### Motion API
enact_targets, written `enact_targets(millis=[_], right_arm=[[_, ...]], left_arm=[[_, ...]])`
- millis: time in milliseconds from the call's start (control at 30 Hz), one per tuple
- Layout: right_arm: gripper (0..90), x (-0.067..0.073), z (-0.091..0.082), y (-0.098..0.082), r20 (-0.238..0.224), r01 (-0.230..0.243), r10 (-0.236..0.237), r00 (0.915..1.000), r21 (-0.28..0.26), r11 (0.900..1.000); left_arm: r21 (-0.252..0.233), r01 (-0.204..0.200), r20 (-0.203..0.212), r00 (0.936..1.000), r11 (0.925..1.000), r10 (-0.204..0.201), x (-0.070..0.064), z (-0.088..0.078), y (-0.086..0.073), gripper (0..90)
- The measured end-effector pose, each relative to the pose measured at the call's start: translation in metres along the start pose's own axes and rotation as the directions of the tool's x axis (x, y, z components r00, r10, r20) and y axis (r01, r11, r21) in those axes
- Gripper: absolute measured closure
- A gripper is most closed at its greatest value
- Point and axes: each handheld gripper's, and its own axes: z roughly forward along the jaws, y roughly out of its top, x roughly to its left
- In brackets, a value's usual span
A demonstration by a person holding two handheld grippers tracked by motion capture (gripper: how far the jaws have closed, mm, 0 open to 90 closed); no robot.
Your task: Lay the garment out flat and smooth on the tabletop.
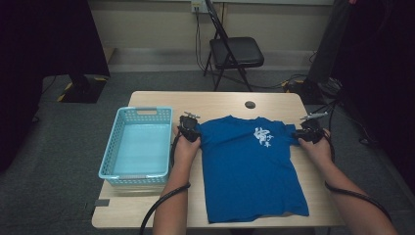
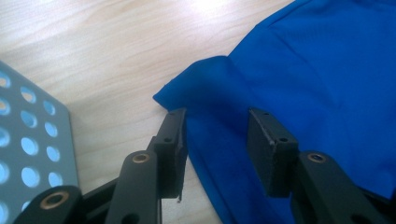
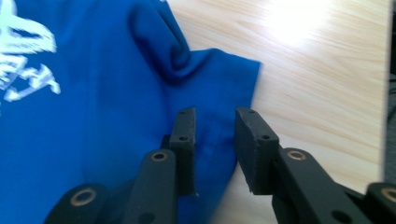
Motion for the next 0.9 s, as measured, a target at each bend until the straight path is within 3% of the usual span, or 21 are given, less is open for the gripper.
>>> enact_targets(millis=[367, 600, 733, 800, 900], right_arm=[[69.4, -0.03, -0.009, -0.016, 0.055, -0.084, 0.084, 0.9949, 0.002, 0.996], [66.3, -0.032, -0.01, -0.014, 0.062, -0.083, 0.083, 0.9946, 0.008, 0.996], [65.2, -0.027, -0.02, -0.012, 0.025, -0.078, 0.078, 0.9966, -0.026, 0.997], [62.8, -0.017, -0.032, -0.012, -0.041, -0.053, 0.051, 0.9978, -0.054, 0.997], [62.1, -0.006, -0.041, -0.017, -0.106, -0.039, 0.032, 0.9939, -0.067, 0.997]], left_arm=[[0.038, 0.046, -0.027, 0.9987, 0.9982, -0.045, 0.006, 0.005, -0.008, 57.9], [0.038, 0.033, -0.048, 0.9984, 0.9987, -0.031, 0.003, 0.001, -0.008, 58.0], [0.008, 0.026, -0.02, 0.9995, 0.9996, -0.026, 0.0, -0.004, -0.008, 55.7], [-0.03, 0.011, 0.017, 0.9998, 0.9995, -0.011, -0.006, -0.01, -0.007, 54.3], [-0.071, -0.013, 0.069, 0.9975, 0.9974, 0.018, -0.016, -0.014, -0.007, 53.3]])
